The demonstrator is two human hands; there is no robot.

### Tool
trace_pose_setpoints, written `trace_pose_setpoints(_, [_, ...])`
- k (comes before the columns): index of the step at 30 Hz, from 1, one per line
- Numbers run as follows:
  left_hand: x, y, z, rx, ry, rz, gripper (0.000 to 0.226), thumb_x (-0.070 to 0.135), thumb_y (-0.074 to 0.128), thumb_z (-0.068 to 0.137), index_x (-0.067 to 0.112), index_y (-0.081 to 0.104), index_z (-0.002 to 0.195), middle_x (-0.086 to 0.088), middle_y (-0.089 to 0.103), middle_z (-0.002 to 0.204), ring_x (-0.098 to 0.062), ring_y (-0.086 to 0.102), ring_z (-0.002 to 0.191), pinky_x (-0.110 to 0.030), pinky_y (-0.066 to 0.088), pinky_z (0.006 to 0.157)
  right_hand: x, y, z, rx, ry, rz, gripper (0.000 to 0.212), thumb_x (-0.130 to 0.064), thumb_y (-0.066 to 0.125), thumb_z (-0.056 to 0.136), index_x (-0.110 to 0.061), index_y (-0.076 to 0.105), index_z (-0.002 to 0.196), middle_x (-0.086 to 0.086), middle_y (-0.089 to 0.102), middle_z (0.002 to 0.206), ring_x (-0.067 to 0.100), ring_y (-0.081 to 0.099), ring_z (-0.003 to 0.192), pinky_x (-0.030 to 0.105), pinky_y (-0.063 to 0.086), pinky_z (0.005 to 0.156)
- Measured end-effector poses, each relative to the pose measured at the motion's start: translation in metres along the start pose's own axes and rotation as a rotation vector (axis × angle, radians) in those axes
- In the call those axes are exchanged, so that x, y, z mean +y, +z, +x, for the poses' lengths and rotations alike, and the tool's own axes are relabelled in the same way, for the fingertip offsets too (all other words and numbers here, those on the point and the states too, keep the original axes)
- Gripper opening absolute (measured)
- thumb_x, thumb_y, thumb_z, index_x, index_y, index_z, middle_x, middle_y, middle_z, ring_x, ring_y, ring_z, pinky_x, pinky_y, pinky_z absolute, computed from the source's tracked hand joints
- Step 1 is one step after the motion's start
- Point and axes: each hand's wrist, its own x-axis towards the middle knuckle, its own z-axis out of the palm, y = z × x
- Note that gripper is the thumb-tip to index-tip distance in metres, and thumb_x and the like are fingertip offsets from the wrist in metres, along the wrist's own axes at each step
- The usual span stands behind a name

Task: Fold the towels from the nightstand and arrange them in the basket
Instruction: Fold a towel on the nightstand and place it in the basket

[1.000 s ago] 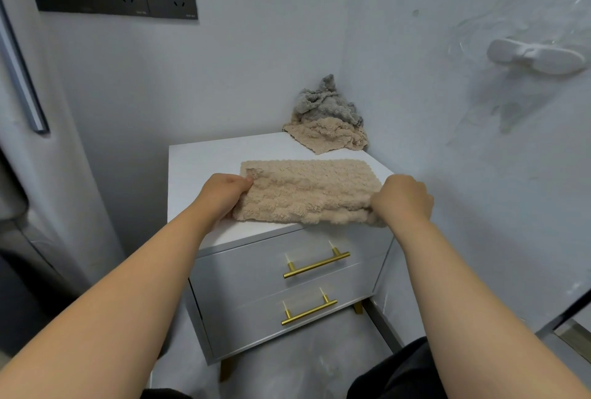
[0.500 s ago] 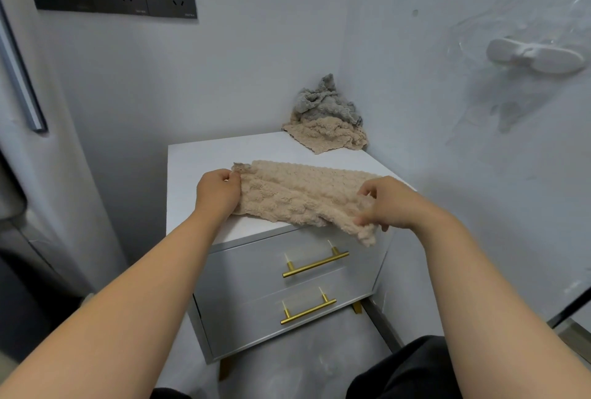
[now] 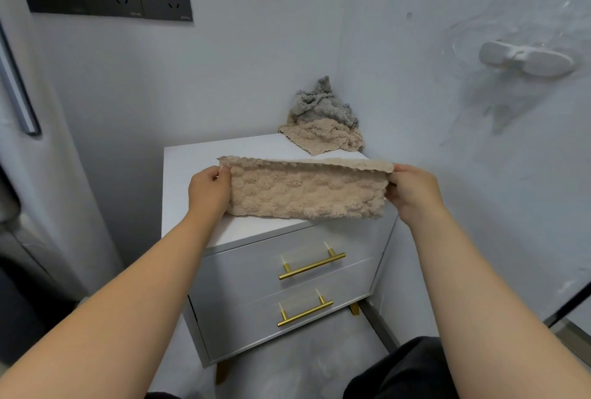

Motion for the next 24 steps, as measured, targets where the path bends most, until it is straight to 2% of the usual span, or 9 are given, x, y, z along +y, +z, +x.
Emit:
trace_pose_setpoints(3, [-0.003,-0.002,0.004,-0.058,-0.047,-0.057,0.029,0.024,0.048,0.094,0.014,0.043,0.067,-0.008,0.04,0.069,-0.019,0.037,0.068,-0.03,0.029,0.063,0.001,-0.002,-0.002,-0.16,0.309,0.221,0.01,-0.002,0.051,0.094,-0.004,0.061,0.092,0.011,0.063,0.082,0.019,0.063,0.065,0.036,0.054,0.057])
trace_pose_setpoints(6, [-0.002,0.002,0.004,-0.076,-0.019,-0.026,0.031,0.022,0.047,0.096,0.01,0.051,0.068,-0.01,0.05,0.071,-0.02,0.045,0.069,-0.03,0.036,0.065,0.007,-0.002,0.003,-0.08,0.242,-0.014,0.013,-0.011,0.052,0.096,-0.003,0.058,0.104,0.014,0.064,0.087,0.023,0.063,0.068,0.031,0.053,0.044])
trace_pose_setpoints(8, [0.0,0.005,0.002,-0.058,0.009,0.022,0.035,0.02,0.047,0.096,0.011,0.05,0.063,-0.006,0.052,0.067,-0.021,0.045,0.067,-0.03,0.035,0.06,0.007,-0.002,0.003,-0.101,0.237,-0.028,0.031,-0.034,0.047,0.099,-0.004,0.055,0.105,0.011,0.061,0.085,0.022,0.06,0.067,0.03,0.052,0.051])
trace_pose_setpoints(11, [0.001,0.007,0.002,-0.053,0.025,0.055,0.03,0.019,0.047,0.096,0.007,0.057,0.071,-0.009,0.054,0.072,-0.021,0.046,0.07,-0.03,0.035,0.063,0.003,-0.008,0.002,-0.303,0.314,-0.111,0.059,-0.062,0.041,0.091,-0.008,0.058,0.103,0.008,0.061,0.082,0.022,0.058,0.073,0.032,0.048,0.066])
trace_pose_setpoints(14, [0.0,0.005,0.003,-0.047,0.008,0.04,0.029,0.019,0.047,0.096,0.008,0.056,0.07,-0.009,0.054,0.073,-0.022,0.047,0.073,-0.031,0.037,0.067,0.003,-0.009,-0.007,-0.386,0.267,-0.292,0.037,-0.025,0.067,0.087,0.001,0.061,0.112,0.016,0.068,0.108,0.026,0.065,0.086,0.037,0.053,0.075])
trace_pose_setpoints(16, [0.002,0.003,0.003,-0.088,-0.039,-0.017,0.032,0.019,0.048,0.096,0.013,0.052,0.064,-0.008,0.053,0.07,-0.021,0.049,0.073,-0.032,0.04,0.067,0.003,-0.006,-0.009,-0.332,0.208,-0.274,0.022,-0.002,0.065,0.086,0.007,0.06,0.106,0.019,0.067,0.108,0.025,0.066,0.079,0.037,0.055,0.068])
trace_pose_setpoints(20, [0.022,-0.005,-0.002,-0.366,-0.218,-0.375,0.021,0.014,0.046,0.099,0.009,0.062,0.086,-0.01,0.067,0.078,-0.023,0.065,0.069,-0.029,0.054,0.059,-0.011,-0.005,-0.014,-0.477,0.117,-0.001,0.022,-0.001,0.046,0.095,0.003,0.057,0.115,0.007,0.073,0.082,0.018,0.071,0.071,0.029,0.058,0.059])
trace_pose_setpoints(22, [0.038,-0.015,-0.005,-0.552,-0.263,-0.569,0.021,0.011,0.045,0.097,0.005,0.065,0.095,-0.009,0.071,0.079,-0.018,0.07,0.067,-0.025,0.055,0.052,-0.023,-0.006,-0.024,-0.619,0.093,0.139,0.02,-0.005,0.043,0.093,0.002,0.057,0.107,0.009,0.073,0.078,0.018,0.072,0.07,0.028,0.058,0.059])
trace_pose_setpoints(24, [0.051,-0.029,-0.01,-0.712,-0.257,-0.751,0.017,0.013,0.059,0.081,0.006,0.074,0.085,-0.01,0.072,0.078,-0.017,0.071,0.067,-0.025,0.055,0.051,-0.035,-0.008,-0.03,-0.736,0.056,0.213,0.025,-0.006,0.041,0.09,-0.001,0.065,0.091,0.01,0.071,0.072,0.019,0.071,0.065,0.028,0.058,0.056])
